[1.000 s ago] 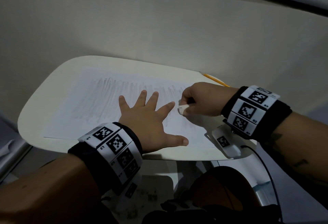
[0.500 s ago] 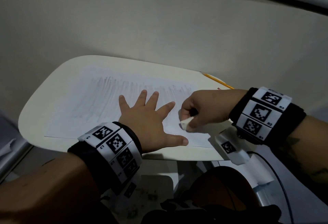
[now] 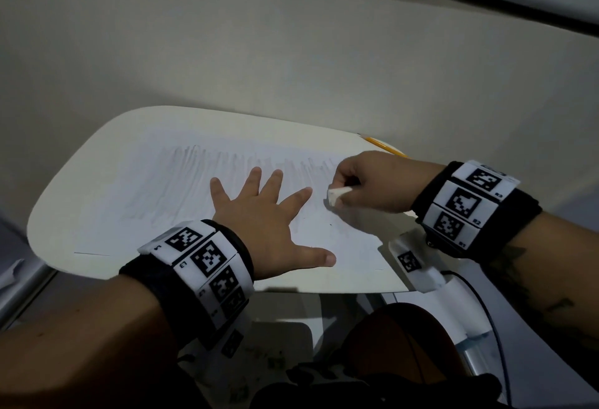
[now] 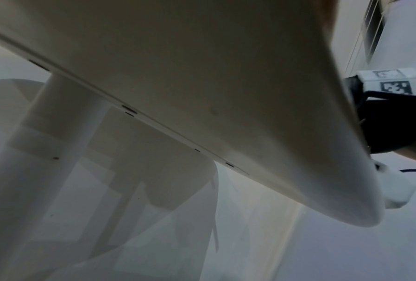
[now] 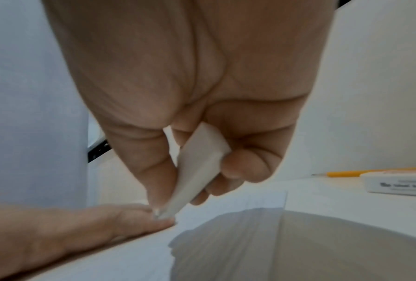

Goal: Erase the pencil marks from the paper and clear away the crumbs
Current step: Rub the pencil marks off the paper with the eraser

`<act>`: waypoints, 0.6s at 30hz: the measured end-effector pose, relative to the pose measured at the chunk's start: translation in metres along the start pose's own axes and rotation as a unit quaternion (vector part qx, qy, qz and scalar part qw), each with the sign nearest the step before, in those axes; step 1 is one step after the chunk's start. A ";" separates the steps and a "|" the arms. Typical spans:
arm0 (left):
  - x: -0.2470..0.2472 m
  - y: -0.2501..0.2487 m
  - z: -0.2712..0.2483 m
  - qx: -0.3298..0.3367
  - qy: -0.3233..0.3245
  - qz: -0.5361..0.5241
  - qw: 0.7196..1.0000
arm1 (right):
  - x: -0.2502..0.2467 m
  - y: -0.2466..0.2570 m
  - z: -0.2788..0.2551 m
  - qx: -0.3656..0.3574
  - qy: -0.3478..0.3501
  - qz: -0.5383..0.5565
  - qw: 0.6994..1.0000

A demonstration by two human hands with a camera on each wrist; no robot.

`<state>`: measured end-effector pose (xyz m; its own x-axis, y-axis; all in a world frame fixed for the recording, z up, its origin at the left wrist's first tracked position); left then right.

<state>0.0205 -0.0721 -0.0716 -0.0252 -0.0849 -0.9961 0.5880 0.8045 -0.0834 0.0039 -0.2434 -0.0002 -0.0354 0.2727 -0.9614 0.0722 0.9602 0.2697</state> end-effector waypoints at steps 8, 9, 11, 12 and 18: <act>-0.004 -0.022 0.009 0.023 -0.020 -0.035 0.999 | 0.009 0.003 0.002 0.000 0.014 -0.007 1.000; -0.002 -0.023 0.010 0.026 -0.018 -0.029 0.999 | 0.010 0.005 0.002 -0.005 0.013 -0.009 1.000; 0.002 -0.022 0.011 0.030 -0.010 -0.017 0.999 | 0.010 0.007 0.001 -0.012 0.029 -0.013 0.999; 0.003 -0.022 0.011 0.031 -0.006 -0.015 0.999 | 0.010 0.007 -0.002 -0.017 0.052 -0.013 0.998; 0.003 -0.022 0.012 0.032 0.003 -0.010 0.999 | 0.010 0.004 0.003 -0.026 0.033 -0.032 0.999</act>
<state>0.0175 -0.0973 -0.0723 -0.0426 -0.0957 -0.9945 0.6375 0.7639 -0.1008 0.0073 -0.2369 -0.0085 -0.1039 0.2129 -0.9715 0.0166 0.9771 0.2123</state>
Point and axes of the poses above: each hand's wrist, its own z-axis towards the middle knuckle, its own x-axis out of the palm, y = z × x, the point moved 4 cm from there along z, towards the middle knuckle, and after that the axes turned 15 degrees about -y, right-handed, at the moved point
